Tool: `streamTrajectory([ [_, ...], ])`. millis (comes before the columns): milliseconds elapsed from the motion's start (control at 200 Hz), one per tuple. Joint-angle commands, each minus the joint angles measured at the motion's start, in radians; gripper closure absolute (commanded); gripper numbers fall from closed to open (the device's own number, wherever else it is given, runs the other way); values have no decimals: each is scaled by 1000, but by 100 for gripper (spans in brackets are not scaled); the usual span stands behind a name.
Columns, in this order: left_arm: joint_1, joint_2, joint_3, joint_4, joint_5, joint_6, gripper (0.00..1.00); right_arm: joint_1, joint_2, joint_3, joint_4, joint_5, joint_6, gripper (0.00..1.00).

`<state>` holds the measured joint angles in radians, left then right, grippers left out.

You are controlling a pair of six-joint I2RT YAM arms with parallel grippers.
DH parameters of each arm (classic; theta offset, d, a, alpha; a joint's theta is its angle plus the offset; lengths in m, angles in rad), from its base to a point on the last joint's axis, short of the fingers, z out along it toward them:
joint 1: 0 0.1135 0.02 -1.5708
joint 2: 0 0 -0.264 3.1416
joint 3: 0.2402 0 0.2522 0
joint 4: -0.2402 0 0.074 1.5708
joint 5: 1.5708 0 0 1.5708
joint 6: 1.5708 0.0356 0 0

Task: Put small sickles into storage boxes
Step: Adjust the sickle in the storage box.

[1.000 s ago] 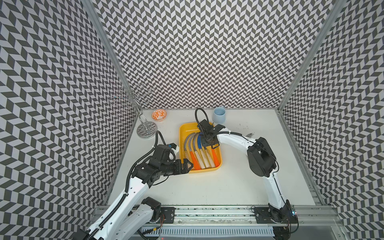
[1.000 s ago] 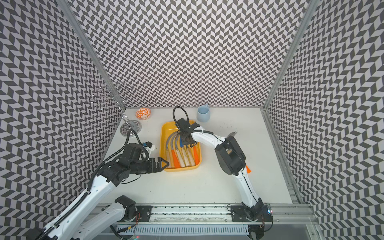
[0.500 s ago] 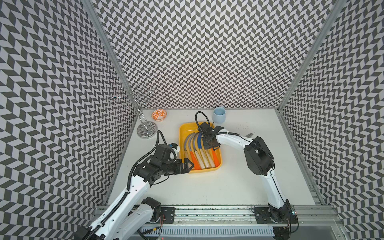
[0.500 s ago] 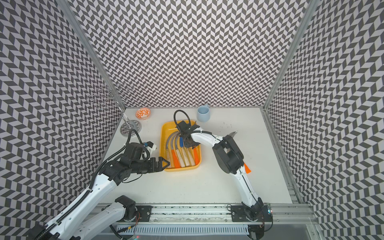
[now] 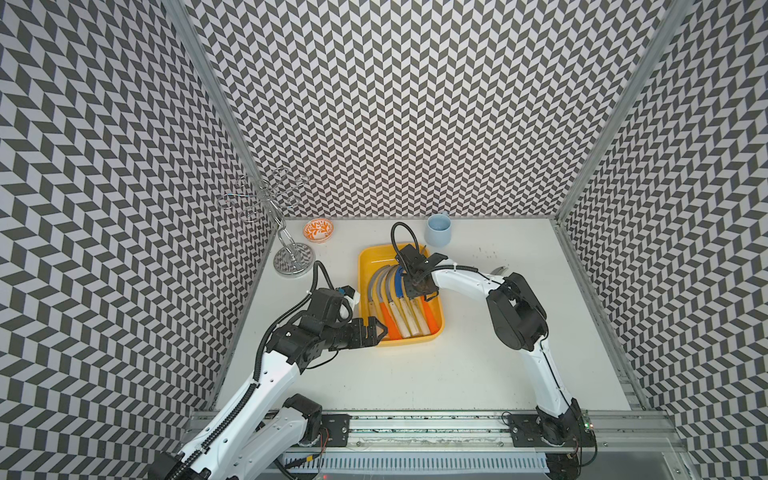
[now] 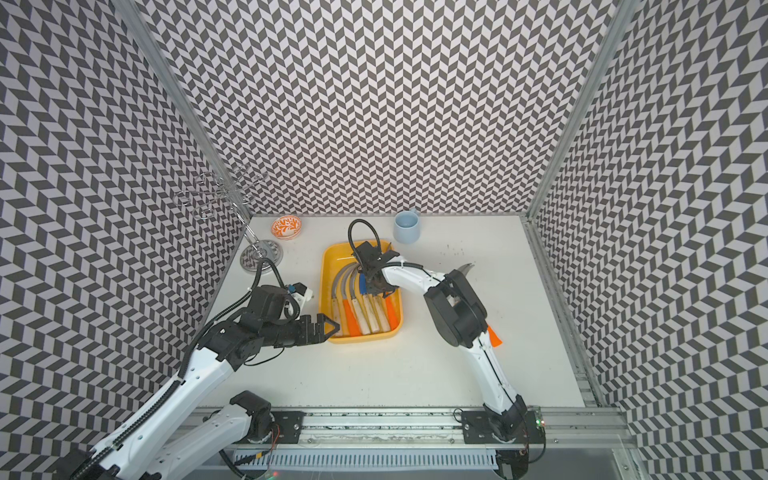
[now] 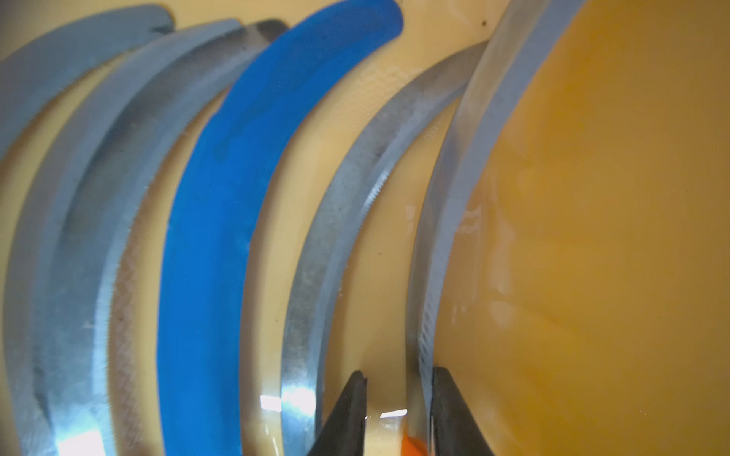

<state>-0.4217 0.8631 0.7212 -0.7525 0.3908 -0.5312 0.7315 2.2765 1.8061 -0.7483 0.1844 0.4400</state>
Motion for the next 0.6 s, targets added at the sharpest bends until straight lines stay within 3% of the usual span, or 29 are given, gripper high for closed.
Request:
streamTrajectory([
  [0, 7, 3, 20, 13, 3, 16, 0, 16, 13, -33, -4, -62, -8, 73],
  [596, 6, 8, 17, 43, 8, 12, 0, 42, -93, -208, 75, -187, 21, 76],
])
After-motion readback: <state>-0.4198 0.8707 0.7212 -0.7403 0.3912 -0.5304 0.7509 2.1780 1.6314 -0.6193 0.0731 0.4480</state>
